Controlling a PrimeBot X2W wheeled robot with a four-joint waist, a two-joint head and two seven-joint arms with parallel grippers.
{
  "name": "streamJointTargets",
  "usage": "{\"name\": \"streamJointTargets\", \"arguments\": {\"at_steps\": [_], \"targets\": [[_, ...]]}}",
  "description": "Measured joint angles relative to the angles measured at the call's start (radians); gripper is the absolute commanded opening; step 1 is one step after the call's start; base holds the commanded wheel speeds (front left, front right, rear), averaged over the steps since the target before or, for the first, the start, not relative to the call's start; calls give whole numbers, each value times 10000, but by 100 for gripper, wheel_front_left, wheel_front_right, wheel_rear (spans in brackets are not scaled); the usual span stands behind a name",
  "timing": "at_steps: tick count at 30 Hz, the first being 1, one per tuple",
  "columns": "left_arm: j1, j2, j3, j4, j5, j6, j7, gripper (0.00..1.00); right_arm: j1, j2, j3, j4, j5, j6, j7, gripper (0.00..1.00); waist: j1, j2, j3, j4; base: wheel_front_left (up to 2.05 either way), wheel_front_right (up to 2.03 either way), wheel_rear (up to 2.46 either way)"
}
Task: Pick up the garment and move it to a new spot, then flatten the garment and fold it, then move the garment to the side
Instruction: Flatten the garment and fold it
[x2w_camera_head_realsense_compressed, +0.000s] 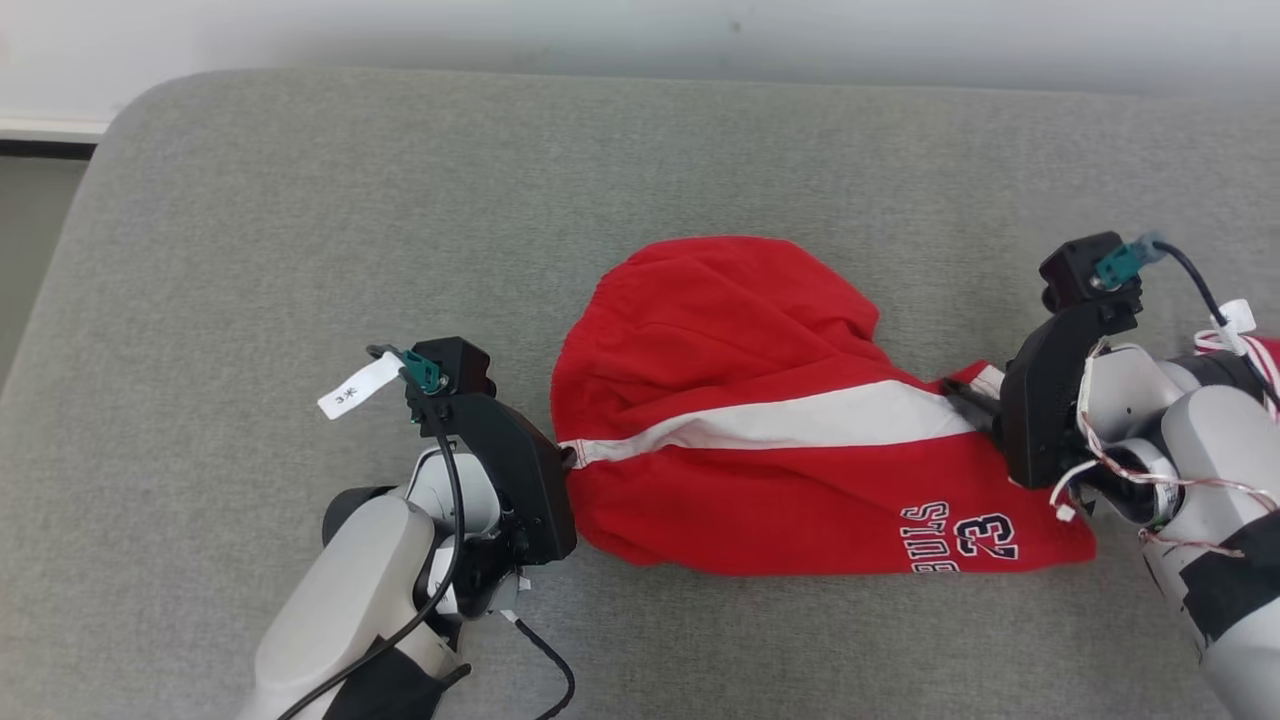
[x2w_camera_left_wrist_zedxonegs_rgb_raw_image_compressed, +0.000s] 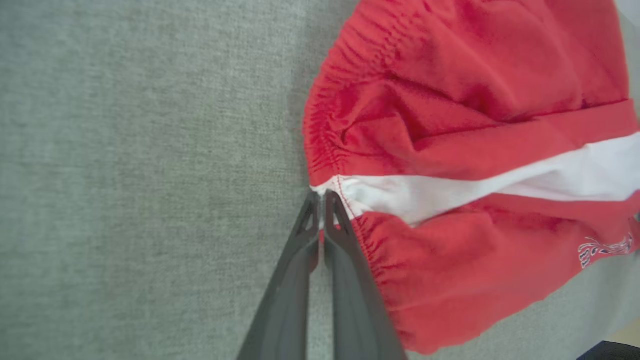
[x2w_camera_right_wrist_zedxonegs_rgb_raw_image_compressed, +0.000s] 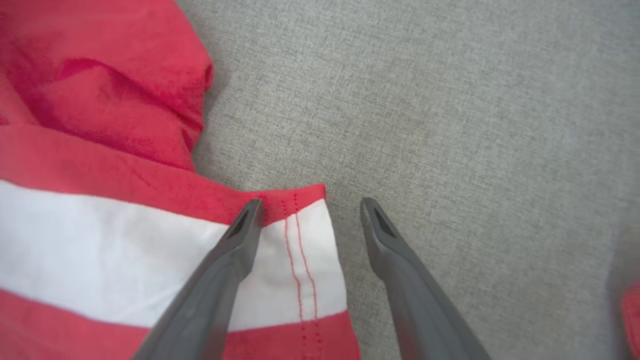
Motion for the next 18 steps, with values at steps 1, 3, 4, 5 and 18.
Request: {"name": "streamJointTargets", "arguments": {"at_steps": [1,3,4,5,18], "targets": [[0,0,-35,8,-2,0,-2,0,96,-12,6,-132,-63,-48,-86,100,0,0,-8,-63,0,0,0],[-10,2,-150,10,-31,0,-6,0,266,-48,-31,-384,-180,-144,-336,100,0,0,-14,-167,0,0,0],[-13,0,-192,19,-63,0,-13,0,340,-56,-61,-541,-194,-242,-481,100,0,0,-15,-204,0,0,0],[-18,0,-209,33,-88,0,-42,0,383,-58,-92,-685,-240,-299,-591,100,0,0,-17,-228,0,0,0],[-128,4,-552,107,-240,0,-136,0,1030,-92,-56,-1337,-533,-780,-892,100,0,-2,-20,-319,0,0,0]]}}
